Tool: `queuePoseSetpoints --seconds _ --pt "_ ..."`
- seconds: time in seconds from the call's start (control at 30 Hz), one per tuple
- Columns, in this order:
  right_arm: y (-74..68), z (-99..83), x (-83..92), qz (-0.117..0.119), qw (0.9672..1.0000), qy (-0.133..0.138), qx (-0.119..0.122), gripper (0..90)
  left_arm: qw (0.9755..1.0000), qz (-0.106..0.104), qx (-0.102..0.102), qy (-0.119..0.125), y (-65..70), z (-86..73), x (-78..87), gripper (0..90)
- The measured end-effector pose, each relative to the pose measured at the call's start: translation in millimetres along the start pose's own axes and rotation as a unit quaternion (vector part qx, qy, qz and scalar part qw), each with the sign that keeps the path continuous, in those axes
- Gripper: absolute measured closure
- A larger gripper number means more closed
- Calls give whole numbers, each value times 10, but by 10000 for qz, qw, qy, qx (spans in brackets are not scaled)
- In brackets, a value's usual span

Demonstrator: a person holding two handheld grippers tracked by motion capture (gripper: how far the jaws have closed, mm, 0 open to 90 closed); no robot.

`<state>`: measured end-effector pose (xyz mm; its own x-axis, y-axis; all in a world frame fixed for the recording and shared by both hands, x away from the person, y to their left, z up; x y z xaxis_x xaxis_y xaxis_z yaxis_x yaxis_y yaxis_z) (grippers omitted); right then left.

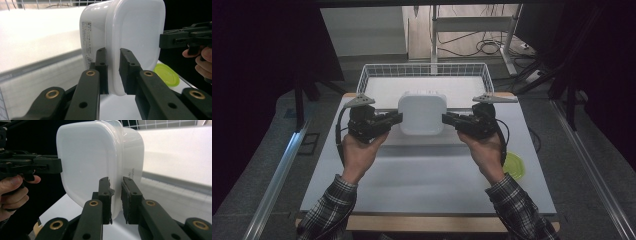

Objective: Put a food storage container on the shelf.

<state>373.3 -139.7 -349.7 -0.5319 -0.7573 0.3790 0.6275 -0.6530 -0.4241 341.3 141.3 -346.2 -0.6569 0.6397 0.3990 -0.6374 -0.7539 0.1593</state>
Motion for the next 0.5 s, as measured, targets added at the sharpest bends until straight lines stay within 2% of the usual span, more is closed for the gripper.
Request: queuePoseSetpoints --seconds 0.5 --pt "35 405 -46 -71 9999 149 17 786 9999 29 -84 57 -160 410 -79 786"
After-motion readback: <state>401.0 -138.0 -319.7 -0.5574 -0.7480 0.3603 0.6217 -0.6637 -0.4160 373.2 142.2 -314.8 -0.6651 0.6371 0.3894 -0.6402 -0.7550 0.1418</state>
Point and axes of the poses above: each handheld gripper's, and its own axes: x roughly backward along the jaws, z roughly out of its top, y roughly to its right, the point moved 2 cm from there along -x, roughly forward along the jaws, and after that the axes turned 7 degrees about -x, right-handed, at the moved point
